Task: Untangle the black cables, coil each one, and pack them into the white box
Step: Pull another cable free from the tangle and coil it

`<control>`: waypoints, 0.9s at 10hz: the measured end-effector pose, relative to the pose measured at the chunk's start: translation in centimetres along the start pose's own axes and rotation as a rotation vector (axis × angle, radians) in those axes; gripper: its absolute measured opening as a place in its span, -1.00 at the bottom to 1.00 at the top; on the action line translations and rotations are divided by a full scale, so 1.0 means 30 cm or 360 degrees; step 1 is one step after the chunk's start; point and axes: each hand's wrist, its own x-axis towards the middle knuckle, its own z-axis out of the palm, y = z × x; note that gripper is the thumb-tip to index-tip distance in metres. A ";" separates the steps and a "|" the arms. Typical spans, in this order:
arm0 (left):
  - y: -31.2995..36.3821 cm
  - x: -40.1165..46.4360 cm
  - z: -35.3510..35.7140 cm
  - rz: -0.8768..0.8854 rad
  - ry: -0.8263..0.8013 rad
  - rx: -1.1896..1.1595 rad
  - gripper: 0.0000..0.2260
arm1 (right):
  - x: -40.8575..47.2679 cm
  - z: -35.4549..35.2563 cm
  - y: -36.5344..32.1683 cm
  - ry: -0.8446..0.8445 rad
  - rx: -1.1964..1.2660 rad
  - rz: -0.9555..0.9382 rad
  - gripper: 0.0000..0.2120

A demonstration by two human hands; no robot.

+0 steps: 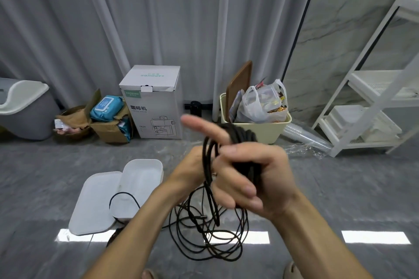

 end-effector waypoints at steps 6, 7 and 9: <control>-0.011 0.022 0.051 -0.0168 -0.0260 0.0452 -0.38 | -0.013 -0.093 -0.061 0.1457 -0.1102 -0.0530 -0.48; 0.003 0.014 0.038 -0.0175 -0.0326 0.0737 -0.52 | -0.014 -0.138 -0.020 0.1590 -0.1647 -0.0227 -0.41; -0.018 -0.002 -0.011 -0.0015 -0.0509 0.1341 -0.91 | -0.022 -0.127 -0.003 0.1322 -0.2250 0.0823 -0.64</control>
